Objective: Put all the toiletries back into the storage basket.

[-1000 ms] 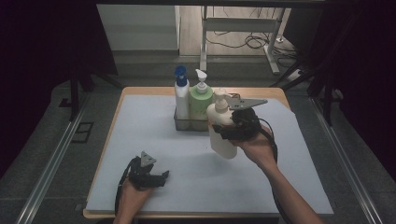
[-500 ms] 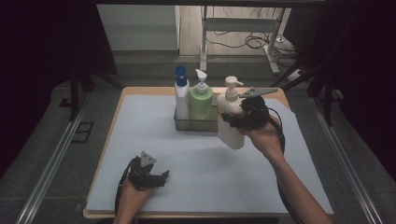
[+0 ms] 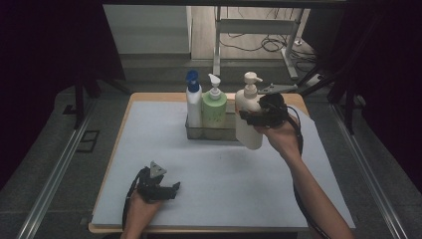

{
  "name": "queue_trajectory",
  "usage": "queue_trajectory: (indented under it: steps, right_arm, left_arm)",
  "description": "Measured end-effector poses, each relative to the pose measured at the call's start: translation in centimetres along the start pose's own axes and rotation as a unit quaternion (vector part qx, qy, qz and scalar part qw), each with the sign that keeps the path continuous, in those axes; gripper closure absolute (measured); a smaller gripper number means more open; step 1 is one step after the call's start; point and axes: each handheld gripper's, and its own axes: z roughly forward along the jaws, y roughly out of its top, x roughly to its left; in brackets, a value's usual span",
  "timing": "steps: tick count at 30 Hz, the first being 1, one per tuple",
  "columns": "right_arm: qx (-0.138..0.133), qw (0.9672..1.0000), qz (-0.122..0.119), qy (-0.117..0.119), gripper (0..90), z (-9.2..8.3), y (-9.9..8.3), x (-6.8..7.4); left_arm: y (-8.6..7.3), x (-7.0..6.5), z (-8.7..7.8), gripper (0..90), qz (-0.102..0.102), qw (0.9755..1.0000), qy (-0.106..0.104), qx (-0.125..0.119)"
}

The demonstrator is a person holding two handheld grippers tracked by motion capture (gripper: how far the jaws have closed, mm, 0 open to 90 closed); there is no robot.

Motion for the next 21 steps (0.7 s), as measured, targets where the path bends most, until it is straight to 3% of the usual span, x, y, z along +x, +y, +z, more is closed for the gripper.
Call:
queue_trajectory:
  steps: [21]
  right_arm:
    - [-0.014,0.9990,0.028,-0.033,37.0,2.9,1.7,-2.5]
  left_arm:
    - [0.0,0.0,0.0,11.9,0.001,1.0000,0.000,0.001]
